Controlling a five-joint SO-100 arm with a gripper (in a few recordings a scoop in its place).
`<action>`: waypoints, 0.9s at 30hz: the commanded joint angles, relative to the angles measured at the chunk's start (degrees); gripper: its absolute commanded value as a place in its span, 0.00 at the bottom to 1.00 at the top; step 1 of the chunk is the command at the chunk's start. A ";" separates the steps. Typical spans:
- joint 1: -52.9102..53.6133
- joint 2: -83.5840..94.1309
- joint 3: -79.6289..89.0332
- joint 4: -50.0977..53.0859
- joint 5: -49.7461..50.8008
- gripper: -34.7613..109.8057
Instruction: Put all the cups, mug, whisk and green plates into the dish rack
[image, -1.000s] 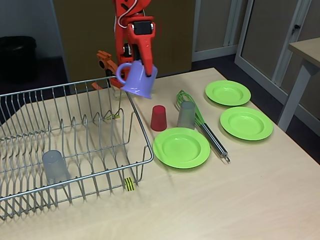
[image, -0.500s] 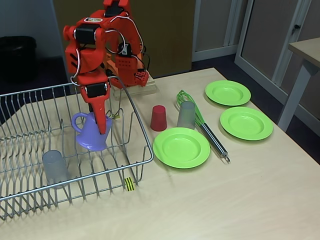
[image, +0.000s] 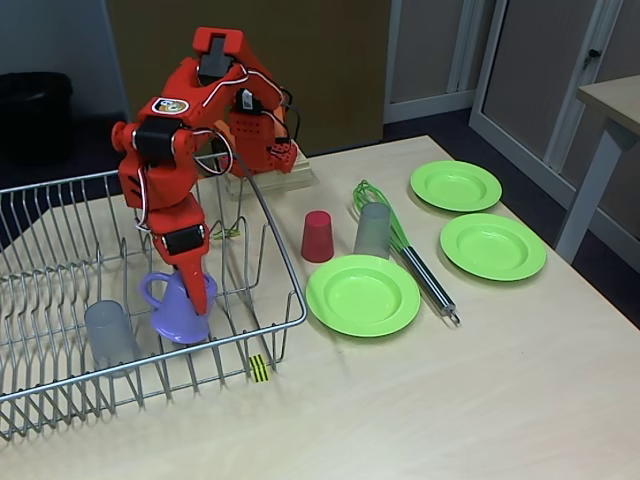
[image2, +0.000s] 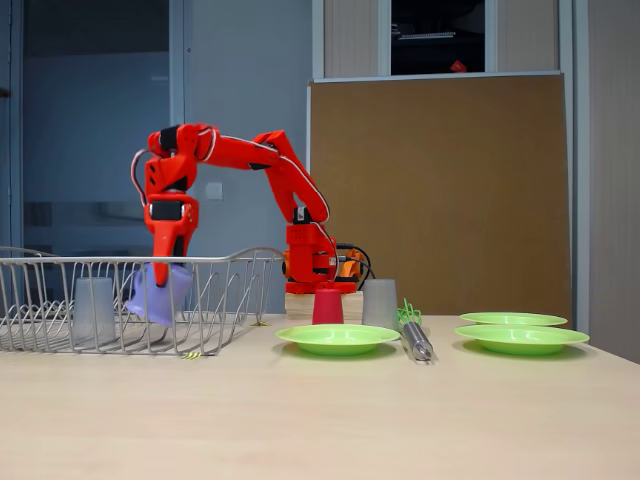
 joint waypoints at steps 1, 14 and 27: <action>1.67 -1.05 -3.60 -0.53 -2.02 0.37; 3.34 -6.24 -10.20 1.58 -4.83 0.50; 4.22 -6.68 -11.51 3.08 -4.92 0.54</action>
